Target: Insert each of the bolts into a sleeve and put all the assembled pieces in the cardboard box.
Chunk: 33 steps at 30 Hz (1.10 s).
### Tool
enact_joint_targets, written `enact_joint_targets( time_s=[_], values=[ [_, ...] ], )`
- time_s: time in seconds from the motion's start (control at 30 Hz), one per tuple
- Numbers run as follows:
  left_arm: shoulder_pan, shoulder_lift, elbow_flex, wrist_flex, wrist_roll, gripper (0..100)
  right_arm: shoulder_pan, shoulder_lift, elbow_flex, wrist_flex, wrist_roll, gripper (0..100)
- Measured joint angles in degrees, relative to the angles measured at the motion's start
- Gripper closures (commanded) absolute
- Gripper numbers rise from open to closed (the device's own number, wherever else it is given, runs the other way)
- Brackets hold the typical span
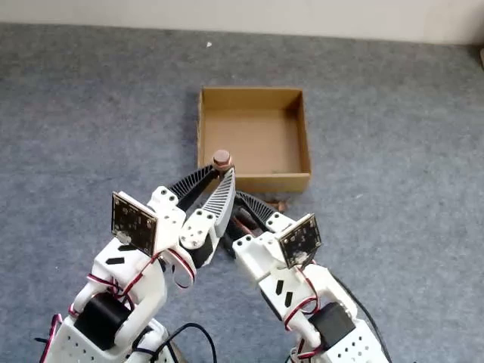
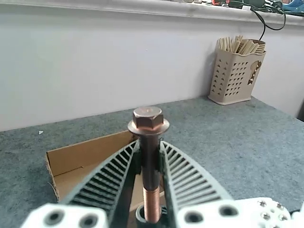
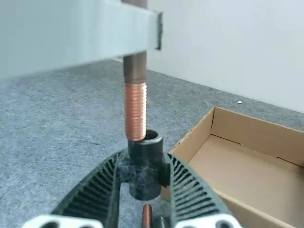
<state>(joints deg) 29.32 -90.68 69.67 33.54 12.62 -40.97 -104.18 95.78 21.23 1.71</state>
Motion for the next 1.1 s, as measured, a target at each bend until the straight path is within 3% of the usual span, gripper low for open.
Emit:
enact_joint_targets(
  time_s=[0.33,0.8,1.0,1.1],
  values=[
    [-0.1,0.3,4.0,-6.1,0.0,100,0.4,0.0,0.0,0.0,0.0,99.4],
    [0.4,0.6,6.7,-6.2,-2.1,99,0.8,0.0,0.0,-0.1,0.2,99.4],
    [0.5,0.6,6.8,-1.0,-2.1,81,1.4,0.0,0.0,-0.1,0.2,99.4],
    [0.4,0.7,6.9,2.7,-2.1,78,3.2,0.0,0.0,0.0,0.2,99.4]
  ],
)
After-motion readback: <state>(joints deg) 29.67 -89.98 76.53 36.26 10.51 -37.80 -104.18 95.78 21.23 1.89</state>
